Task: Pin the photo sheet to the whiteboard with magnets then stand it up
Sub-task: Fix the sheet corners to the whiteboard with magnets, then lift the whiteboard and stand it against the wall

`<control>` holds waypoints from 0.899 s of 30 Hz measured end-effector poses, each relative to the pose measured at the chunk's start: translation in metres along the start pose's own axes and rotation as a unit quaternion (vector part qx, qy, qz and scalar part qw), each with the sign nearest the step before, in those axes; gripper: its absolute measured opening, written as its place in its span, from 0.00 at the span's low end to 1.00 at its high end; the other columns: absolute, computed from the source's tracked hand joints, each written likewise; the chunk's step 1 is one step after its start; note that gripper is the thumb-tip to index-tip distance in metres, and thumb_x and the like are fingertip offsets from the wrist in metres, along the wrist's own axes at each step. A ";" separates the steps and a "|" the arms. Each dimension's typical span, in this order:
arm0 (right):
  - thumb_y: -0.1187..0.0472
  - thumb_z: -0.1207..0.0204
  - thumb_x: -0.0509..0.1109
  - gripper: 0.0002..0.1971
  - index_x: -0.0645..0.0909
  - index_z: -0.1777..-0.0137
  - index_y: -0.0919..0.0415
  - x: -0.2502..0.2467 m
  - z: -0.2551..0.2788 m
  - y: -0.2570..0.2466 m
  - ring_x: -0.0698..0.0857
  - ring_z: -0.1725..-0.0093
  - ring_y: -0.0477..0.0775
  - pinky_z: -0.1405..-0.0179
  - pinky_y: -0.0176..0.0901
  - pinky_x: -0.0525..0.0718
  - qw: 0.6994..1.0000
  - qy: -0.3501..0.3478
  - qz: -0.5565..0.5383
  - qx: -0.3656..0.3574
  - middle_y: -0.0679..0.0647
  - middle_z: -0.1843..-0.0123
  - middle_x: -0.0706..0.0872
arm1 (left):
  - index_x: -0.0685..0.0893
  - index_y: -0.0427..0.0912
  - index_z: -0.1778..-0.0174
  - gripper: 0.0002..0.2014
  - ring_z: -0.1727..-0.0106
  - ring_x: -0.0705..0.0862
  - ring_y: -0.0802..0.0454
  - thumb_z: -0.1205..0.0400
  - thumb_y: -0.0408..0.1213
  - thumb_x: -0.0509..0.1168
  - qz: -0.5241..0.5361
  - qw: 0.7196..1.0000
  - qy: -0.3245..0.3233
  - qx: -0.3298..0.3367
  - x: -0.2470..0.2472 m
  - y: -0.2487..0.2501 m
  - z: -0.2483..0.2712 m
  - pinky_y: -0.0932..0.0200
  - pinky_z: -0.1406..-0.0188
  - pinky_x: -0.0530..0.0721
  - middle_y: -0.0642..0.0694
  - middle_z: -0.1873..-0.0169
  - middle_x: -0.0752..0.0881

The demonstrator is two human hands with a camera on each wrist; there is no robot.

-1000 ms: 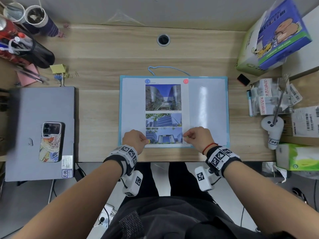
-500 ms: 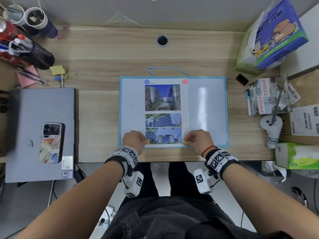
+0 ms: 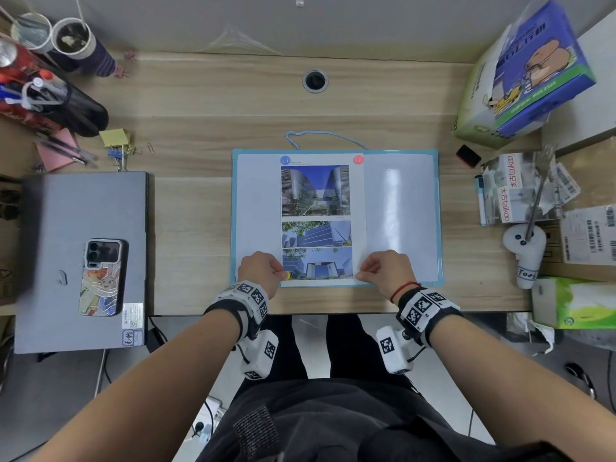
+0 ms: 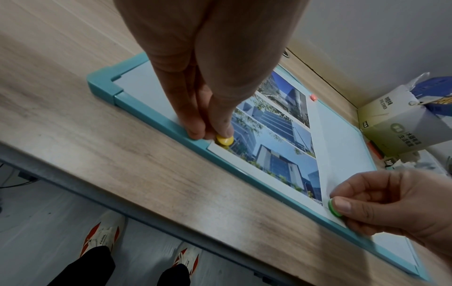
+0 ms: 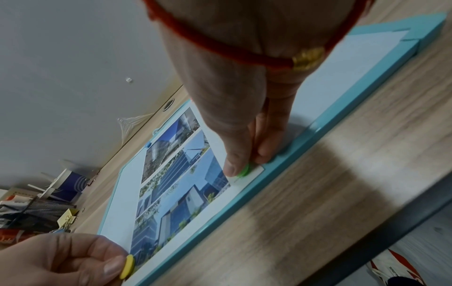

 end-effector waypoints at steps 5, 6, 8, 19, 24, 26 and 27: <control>0.58 0.34 0.82 0.04 0.89 0.64 0.54 -0.003 -0.001 0.000 0.85 0.68 0.44 0.62 0.31 0.80 1.000 -0.011 -0.004 0.004 0.43 0.73 0.85 | 0.90 0.45 0.59 0.04 0.59 0.87 0.49 0.25 0.41 0.76 -0.001 1.000 -0.007 -0.003 -0.002 0.001 0.000 0.61 0.59 0.82 0.44 0.58 0.91; 0.58 0.34 0.81 0.04 0.88 0.65 0.54 -0.003 0.000 -0.001 0.86 0.68 0.45 0.60 0.34 0.83 1.000 -0.013 -0.005 0.004 0.44 0.73 0.85 | 0.90 0.45 0.59 0.04 0.58 0.87 0.49 0.25 0.41 0.76 -0.002 1.000 -0.007 -0.003 -0.001 0.001 0.000 0.61 0.58 0.82 0.44 0.58 0.91; 0.58 0.34 0.81 0.04 0.88 0.65 0.54 -0.003 0.001 -0.002 0.87 0.67 0.47 0.55 0.41 0.88 1.000 -0.016 -0.007 0.002 0.45 0.73 0.86 | 0.89 0.45 0.59 0.05 0.56 0.88 0.48 0.25 0.42 0.75 -0.003 1.000 -0.008 0.001 -0.001 0.001 0.001 0.60 0.56 0.84 0.44 0.58 0.91; 0.52 0.32 0.78 0.40 0.64 0.25 0.64 -0.106 -0.019 0.033 0.69 0.28 0.71 0.32 0.61 0.71 0.966 0.199 0.017 0.162 0.69 0.25 0.68 | 0.60 0.35 0.21 0.46 0.27 0.68 0.32 0.28 0.56 0.73 -0.017 0.989 0.115 -0.091 -0.069 -0.012 -0.022 0.40 0.30 0.71 0.32 0.26 0.66; 0.53 0.30 0.77 0.45 0.55 0.21 0.67 -0.110 -0.033 0.047 0.71 0.27 0.70 0.35 0.58 0.76 0.969 0.106 -0.020 0.222 0.69 0.22 0.62 | 0.58 0.36 0.19 0.53 0.26 0.71 0.33 0.31 0.61 0.74 0.026 0.992 0.041 -0.115 -0.070 -0.009 -0.041 0.39 0.29 0.74 0.33 0.24 0.66; 0.51 0.32 0.78 0.46 0.56 0.21 0.66 -0.113 -0.041 0.057 0.72 0.28 0.70 0.34 0.59 0.77 0.967 0.094 -0.040 0.232 0.69 0.22 0.63 | 0.60 0.38 0.19 0.59 0.27 0.73 0.33 0.39 0.69 0.74 0.040 0.989 0.010 -0.140 -0.068 -0.016 -0.049 0.39 0.30 0.76 0.35 0.24 0.69; 0.50 0.34 0.79 0.46 0.59 0.22 0.66 -0.115 -0.044 0.060 0.74 0.29 0.70 0.33 0.60 0.78 0.967 0.088 -0.052 0.234 0.69 0.23 0.66 | 0.63 0.39 0.20 0.63 0.29 0.75 0.34 0.46 0.72 0.74 0.061 0.987 0.001 -0.148 -0.066 -0.018 -0.051 0.38 0.31 0.77 0.36 0.25 0.72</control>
Point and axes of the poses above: each hand's wrist, its own z-axis away from the middle knuckle, its own x-axis out of the palm, y = z × x, the point moved 9 cm from there along -z, towards the middle knuckle
